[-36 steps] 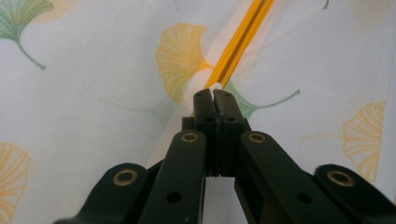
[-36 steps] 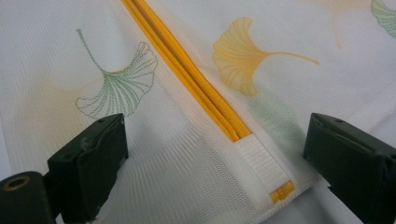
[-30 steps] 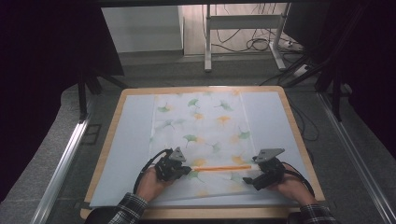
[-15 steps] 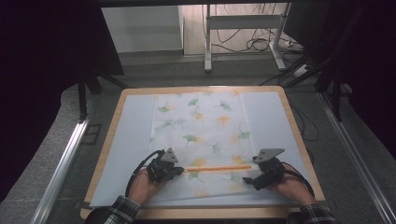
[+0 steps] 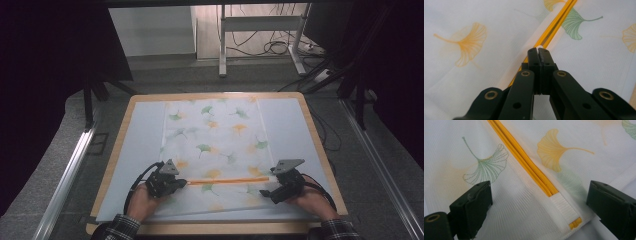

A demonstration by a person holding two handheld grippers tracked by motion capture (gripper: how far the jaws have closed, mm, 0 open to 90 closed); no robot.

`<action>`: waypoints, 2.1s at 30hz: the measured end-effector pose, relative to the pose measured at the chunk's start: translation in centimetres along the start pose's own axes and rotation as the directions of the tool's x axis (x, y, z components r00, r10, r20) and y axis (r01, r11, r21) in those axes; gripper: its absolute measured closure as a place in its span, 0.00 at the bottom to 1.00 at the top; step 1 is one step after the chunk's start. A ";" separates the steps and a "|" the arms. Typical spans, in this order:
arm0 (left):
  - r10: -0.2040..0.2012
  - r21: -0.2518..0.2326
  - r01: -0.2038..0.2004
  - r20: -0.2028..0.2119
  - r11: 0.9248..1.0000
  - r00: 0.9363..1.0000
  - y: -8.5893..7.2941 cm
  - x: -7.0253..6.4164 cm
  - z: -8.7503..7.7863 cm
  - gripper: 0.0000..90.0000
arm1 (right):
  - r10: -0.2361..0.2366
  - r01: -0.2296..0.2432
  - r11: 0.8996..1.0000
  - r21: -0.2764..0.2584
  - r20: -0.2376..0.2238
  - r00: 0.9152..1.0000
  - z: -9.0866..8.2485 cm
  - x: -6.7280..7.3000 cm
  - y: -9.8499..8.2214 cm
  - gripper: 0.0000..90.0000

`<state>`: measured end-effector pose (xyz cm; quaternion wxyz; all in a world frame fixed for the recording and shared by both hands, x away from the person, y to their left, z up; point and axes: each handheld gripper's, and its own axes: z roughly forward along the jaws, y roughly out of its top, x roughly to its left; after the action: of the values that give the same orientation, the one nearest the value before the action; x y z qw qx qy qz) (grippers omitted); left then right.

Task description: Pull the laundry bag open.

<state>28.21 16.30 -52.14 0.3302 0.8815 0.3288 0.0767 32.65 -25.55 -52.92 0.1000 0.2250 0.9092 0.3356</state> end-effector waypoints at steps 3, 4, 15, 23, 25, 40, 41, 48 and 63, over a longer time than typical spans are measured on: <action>-0.010 -0.005 0.010 -0.009 1.000 1.000 -0.5 0.3 -0.6 1.00 | -0.001 0.001 1.000 -0.001 0.001 1.000 0.0 0.0 0.0 0.07; -0.010 -0.005 0.010 -0.009 1.000 1.000 -0.5 0.3 -0.6 1.00 | -0.001 0.001 1.000 -0.001 0.001 1.000 0.0 0.0 0.0 0.07; -0.053 -0.008 0.053 -0.044 0.999 0.998 -2.6 1.3 -2.2 1.00 | 0.000 0.000 1.000 -0.001 0.002 1.000 0.0 0.0 0.0 0.07; -0.085 -0.011 0.085 -0.078 0.996 0.993 -4.2 1.9 -3.3 1.00 | 0.001 -0.001 1.000 -0.001 0.003 1.000 0.0 0.0 0.0 0.07; -0.091 -0.013 0.090 -0.087 0.996 0.992 -4.4 2.1 -3.6 1.00 | 0.001 -0.001 1.000 -0.001 0.003 1.000 0.0 0.0 0.0 0.07; -0.158 -0.024 0.157 -0.139 0.987 0.978 -6.3 3.3 -5.0 1.00 | 0.005 -0.005 1.000 0.002 0.005 1.000 0.0 0.1 0.0 0.07; -0.169 -0.031 0.167 -0.134 0.986 0.976 -6.5 3.4 -5.1 1.00 | 0.005 -0.005 1.000 0.002 0.005 1.000 0.0 0.1 0.0 0.07; -0.175 -0.044 0.170 -0.139 0.984 0.975 -6.4 3.3 -4.9 1.00 | 0.003 -0.003 1.000 0.001 0.005 1.000 0.0 0.1 0.0 0.07; -0.151 -0.130 0.128 -0.186 0.983 0.971 -5.9 2.9 -4.8 0.52 | 0.013 -0.013 1.000 0.007 0.010 1.000 0.1 0.2 0.2 0.04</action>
<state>25.62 23.98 -52.43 0.3519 0.8236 0.4157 0.1581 32.58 -25.24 -52.82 0.1018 0.2328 0.9084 0.3320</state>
